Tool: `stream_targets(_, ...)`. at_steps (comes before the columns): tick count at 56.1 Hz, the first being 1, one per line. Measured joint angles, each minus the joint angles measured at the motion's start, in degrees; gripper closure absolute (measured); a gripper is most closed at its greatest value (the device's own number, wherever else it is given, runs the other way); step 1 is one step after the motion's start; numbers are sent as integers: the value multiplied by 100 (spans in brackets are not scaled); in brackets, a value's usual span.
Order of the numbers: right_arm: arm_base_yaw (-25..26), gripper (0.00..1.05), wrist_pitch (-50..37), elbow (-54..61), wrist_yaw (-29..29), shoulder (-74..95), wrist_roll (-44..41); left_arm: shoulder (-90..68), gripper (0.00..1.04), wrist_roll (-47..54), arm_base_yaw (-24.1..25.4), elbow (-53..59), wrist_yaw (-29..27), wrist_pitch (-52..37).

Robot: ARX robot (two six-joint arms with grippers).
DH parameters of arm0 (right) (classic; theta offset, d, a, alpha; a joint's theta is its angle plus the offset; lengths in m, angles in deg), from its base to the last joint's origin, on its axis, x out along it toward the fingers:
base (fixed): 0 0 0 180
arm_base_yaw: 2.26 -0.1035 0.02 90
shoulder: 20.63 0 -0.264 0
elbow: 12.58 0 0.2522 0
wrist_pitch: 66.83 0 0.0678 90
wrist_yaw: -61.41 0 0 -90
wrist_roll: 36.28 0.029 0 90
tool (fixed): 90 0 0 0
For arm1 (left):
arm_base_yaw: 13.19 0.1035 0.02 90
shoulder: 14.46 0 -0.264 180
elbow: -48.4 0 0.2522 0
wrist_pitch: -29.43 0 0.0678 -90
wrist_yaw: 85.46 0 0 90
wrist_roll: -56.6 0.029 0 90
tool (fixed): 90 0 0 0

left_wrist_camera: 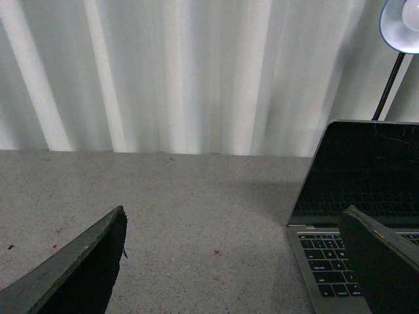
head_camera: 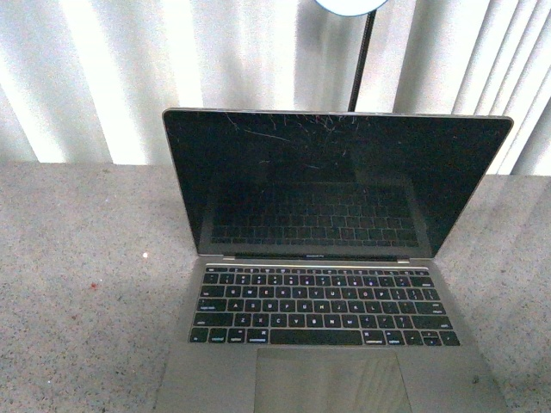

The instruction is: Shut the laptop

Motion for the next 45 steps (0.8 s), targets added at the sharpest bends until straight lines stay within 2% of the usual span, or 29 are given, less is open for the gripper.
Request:
stream_targets(26, 0, 7, 0, 0, 0, 0, 0, 0, 7, 0, 0, 0, 0, 0)
stream_targets(29, -101, 7, 518, -199, -415, 236, 192, -33, 7, -92, -26, -9, -79, 26)
stream_targets(30, -111, 7, 837, -374, -623, 494, 251, -131, 7, -280, -101, -28, -282, 74)
stream_targets(32, -81, 7, 1097, -608, -693, 966, 267, -387, 7, -599, -201, -59, -573, -39)
stream_targets(35, 109, 7, 984, -951, -463, 1777, 219, -1128, 7, -1119, -227, -181, -557, -656)
stream_targets(38, 299, 7, 634, -1309, 111, 2509, 66, -1993, 7, -1290, -236, -417, -306, -1453)
stream_targets(41, 431, 7, 107, -1698, 796, 3276, -212, -2793, 7, -1320, -223, -754, 199, -2210)
stream_targets(45, 450, 7, -450, -2015, 1084, 3976, -509, -3718, 7, -1237, -229, -1335, 850, -2959)
